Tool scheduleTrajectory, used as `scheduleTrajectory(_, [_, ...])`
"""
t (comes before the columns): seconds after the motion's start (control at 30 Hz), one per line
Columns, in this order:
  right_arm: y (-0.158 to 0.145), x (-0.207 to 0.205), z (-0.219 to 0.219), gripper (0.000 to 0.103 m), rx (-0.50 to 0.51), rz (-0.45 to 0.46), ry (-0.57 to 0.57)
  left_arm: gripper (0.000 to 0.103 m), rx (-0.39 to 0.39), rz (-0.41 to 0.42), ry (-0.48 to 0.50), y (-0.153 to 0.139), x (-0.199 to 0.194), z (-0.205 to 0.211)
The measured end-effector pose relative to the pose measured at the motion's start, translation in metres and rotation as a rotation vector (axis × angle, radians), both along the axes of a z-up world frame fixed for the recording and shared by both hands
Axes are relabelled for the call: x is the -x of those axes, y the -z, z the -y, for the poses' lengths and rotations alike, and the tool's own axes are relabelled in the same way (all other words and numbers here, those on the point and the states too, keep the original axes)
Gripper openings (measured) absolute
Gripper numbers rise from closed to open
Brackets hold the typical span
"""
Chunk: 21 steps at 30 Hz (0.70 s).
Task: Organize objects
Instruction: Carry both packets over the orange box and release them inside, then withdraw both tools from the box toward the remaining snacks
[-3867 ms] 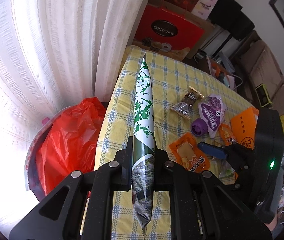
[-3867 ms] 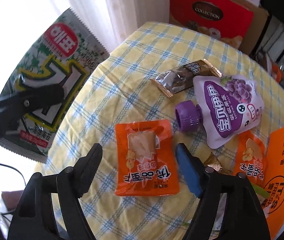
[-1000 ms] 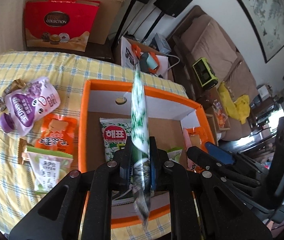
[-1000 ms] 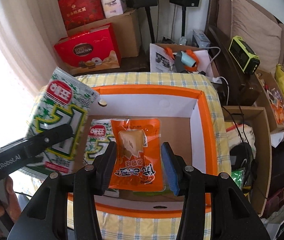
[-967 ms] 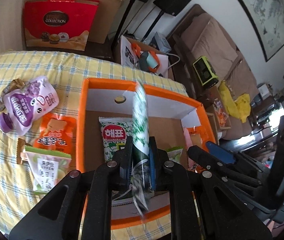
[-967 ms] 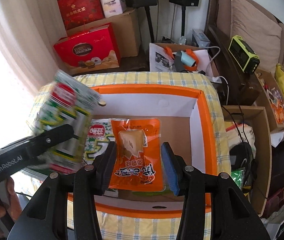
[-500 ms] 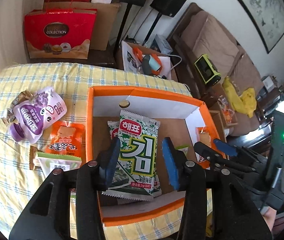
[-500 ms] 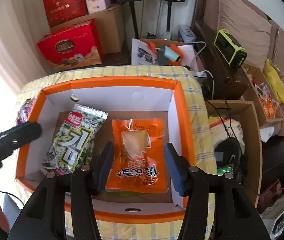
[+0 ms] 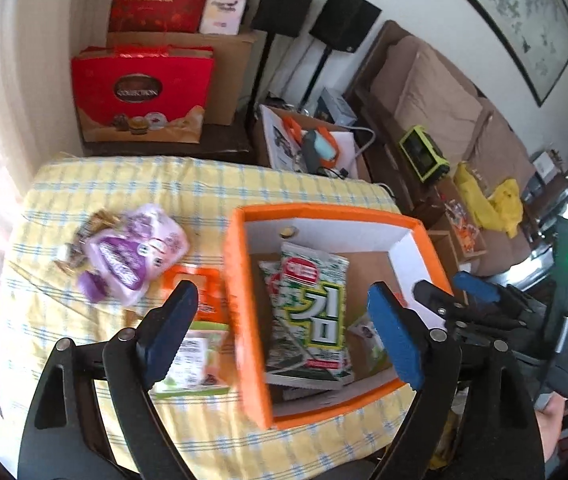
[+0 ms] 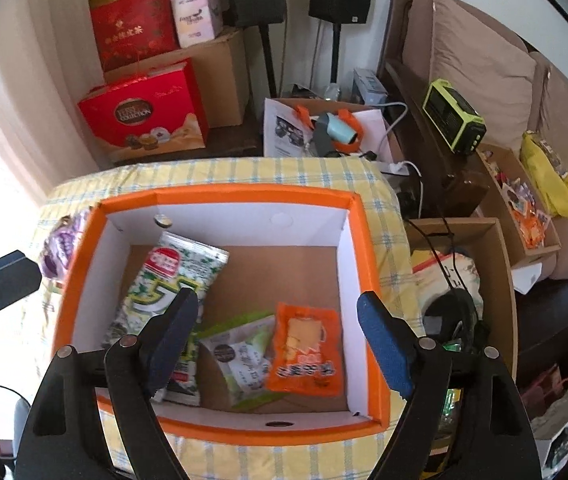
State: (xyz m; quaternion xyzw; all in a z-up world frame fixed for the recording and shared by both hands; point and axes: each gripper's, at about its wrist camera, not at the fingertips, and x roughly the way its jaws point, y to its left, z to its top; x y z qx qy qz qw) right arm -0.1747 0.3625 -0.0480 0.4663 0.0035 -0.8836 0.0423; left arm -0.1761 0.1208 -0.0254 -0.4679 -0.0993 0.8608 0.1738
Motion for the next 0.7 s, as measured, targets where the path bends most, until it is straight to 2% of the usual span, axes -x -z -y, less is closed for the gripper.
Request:
scheduleTrajectory(0.03, [-0.002, -0.001, 0.003, 0.083, 0.003, 0.001, -0.005, 0.099, 0.0, -0.001, 0.004, 0.0, 0.0, 0.003])
scheduleTrajectory(0.07, [-0.003, -0.001, 0.005, 0.083, 0.009, 0.005, -0.012, 0.103, -0.009, -0.004, 0.011, -0.002, 0.0, 0.008])
scheduleTrajectory(0.27, [-0.013, -0.005, 0.026, 0.083, 0.038, 0.005, -0.07, 0.103, 0.032, -0.031, -0.012, -0.013, -0.004, 0.035])
scheduleTrajectory(0.47, [-0.022, -0.01, 0.047, 0.088, 0.061, -0.01, -0.114, 0.103, 0.07, -0.041, -0.041, -0.02, -0.008, 0.063])
scheduleTrajectory(0.7, [-0.029, -0.015, 0.075, 0.088, 0.066, -0.031, -0.157, 0.103, 0.126, -0.039, -0.073, -0.017, -0.016, 0.09])
